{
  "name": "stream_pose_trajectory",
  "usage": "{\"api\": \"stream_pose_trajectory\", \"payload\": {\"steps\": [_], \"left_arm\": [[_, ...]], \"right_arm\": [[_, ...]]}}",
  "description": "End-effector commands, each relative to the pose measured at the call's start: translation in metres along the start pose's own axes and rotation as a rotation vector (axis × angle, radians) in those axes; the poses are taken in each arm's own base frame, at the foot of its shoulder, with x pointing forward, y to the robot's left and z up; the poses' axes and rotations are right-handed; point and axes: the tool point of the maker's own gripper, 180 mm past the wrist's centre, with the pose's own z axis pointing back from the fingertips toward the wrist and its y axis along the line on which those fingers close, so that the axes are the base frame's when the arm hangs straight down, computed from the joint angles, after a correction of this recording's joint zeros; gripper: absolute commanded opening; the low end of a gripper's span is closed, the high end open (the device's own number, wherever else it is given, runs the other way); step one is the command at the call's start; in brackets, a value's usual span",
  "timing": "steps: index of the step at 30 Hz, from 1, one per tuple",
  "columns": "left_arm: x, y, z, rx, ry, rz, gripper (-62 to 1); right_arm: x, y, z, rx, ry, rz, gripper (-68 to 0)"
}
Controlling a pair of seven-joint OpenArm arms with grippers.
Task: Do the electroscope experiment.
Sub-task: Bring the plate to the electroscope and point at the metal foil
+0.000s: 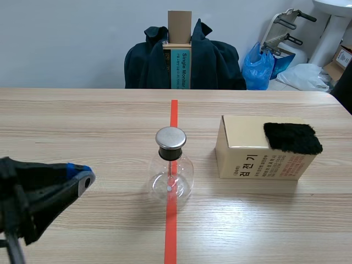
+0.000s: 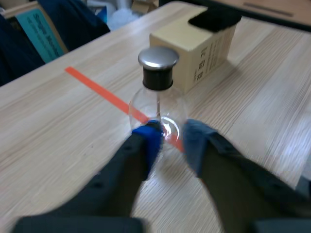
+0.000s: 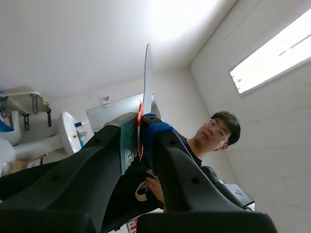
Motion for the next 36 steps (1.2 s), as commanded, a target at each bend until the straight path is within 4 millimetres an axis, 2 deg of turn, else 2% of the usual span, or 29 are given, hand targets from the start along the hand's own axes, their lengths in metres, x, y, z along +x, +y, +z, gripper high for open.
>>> {"api": "stream_pose_trajectory", "payload": {"steps": [1, 9, 15, 22, 25, 31, 36], "left_arm": [[0.000, 0.006, -0.009, 0.000, -0.030, 0.006, -59.2], [-0.042, 0.033, -0.048, -0.016, 0.000, 0.021, -59.2], [-0.075, 0.044, -0.074, -0.019, 0.055, 0.016, -59.2], [-0.082, 0.030, -0.086, -0.051, 0.014, 0.037, -57.8], [-0.084, 0.021, -0.089, -0.075, 0.021, 0.027, -57.8], [-0.083, 0.014, -0.094, -0.085, 0.014, 0.029, -57.8], [-0.083, 0.018, -0.095, -0.063, 0.016, 0.013, -57.8]], "right_arm": [[0.002, -0.014, -0.005, -0.044, -0.015, 0.018, -66.9], [0.014, -0.012, -0.007, -0.042, -0.062, -0.004, -66.9], [0.048, 0.009, -0.014, -0.001, -0.138, -0.056, -66.9], [0.095, 0.028, -0.031, 0.016, -0.209, -0.114, -66.9], [0.118, 0.040, -0.032, 0.044, -0.262, -0.121, -66.9], [0.154, 0.085, -0.015, 0.173, -0.357, -0.127, -66.9], [0.167, 0.124, 0.004, 0.288, -0.393, -0.121, -66.9]]}}
